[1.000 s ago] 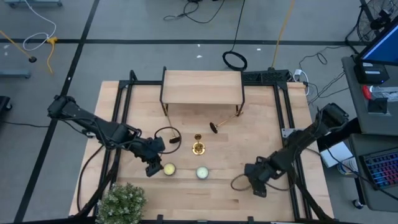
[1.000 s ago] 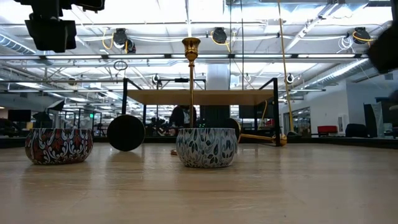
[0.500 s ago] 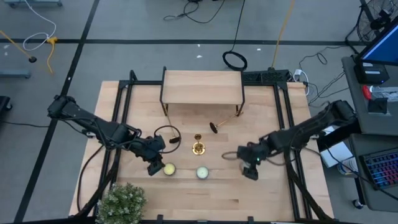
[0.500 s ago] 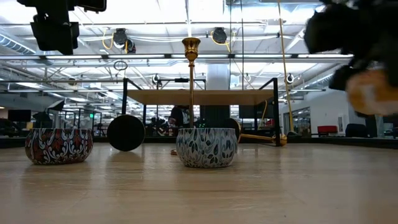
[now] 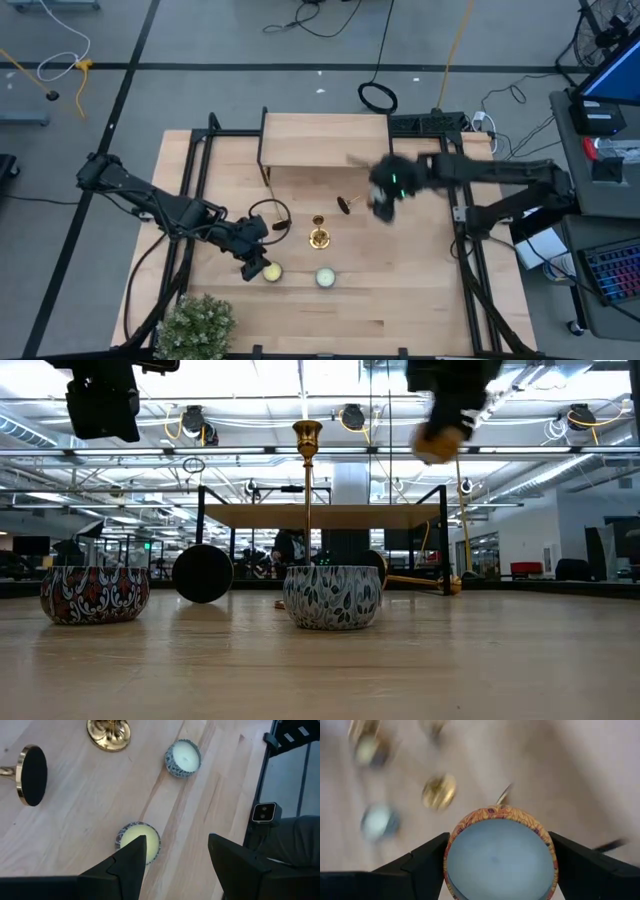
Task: Pick & Place candle stick holders
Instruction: Put the orange scented candle on the shelf
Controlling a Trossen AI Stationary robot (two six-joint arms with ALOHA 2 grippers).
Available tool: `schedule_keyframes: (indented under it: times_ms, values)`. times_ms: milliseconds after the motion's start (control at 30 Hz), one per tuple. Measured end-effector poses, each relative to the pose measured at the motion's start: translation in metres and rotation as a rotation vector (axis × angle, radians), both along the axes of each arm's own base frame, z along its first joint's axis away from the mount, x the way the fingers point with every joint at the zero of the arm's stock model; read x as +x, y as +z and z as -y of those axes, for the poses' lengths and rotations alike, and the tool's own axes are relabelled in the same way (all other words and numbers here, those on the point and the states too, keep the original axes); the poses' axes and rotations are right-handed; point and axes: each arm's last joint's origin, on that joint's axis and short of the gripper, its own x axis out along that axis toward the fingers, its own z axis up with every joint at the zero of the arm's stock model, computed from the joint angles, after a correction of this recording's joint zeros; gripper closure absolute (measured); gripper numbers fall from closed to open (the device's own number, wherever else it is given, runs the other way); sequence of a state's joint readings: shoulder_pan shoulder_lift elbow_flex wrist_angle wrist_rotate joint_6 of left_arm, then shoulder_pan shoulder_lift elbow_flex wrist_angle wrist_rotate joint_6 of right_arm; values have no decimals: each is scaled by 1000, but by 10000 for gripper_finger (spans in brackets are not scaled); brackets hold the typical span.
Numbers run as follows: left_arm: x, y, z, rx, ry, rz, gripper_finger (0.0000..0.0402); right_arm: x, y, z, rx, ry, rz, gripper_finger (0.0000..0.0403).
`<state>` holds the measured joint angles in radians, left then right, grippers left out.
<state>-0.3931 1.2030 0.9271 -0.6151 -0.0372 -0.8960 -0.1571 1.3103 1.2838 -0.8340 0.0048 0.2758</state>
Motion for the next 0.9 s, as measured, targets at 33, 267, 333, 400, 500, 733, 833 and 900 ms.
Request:
schedule_keyframes:
  times_ms: [33, 267, 333, 400, 500, 733, 833, 900]
  values:
    - [0, 0, 0, 0, 0, 0, 183, -2, 6, 12, -3, -42, 7, 104]
    - [1, 0, 0, -3, 0, 9, 183, -11, 40, 88, -54, -264, 38, 104]
    - [1, 1, 1, -1, -1, 18, 183, -9, 49, 108, -64, -318, 52, 104]
    - [2, 1, 1, 0, 3, 26, 183, -8, 54, 125, -65, -353, 26, 104]
    - [2, 2, 0, 4, 7, 32, 183, -1, 63, 146, -89, -353, 11, 104]
    - [2, 2, 1, -4, 12, 35, 183, 29, 78, 180, -134, -299, 11, 104]
    - [2, 2, 3, -14, 18, 33, 183, 41, 75, 189, -169, -236, -20, 104]
    - [1, 2, 5, -23, 18, 31, 183, 46, 66, 193, -184, -177, -74, 104]
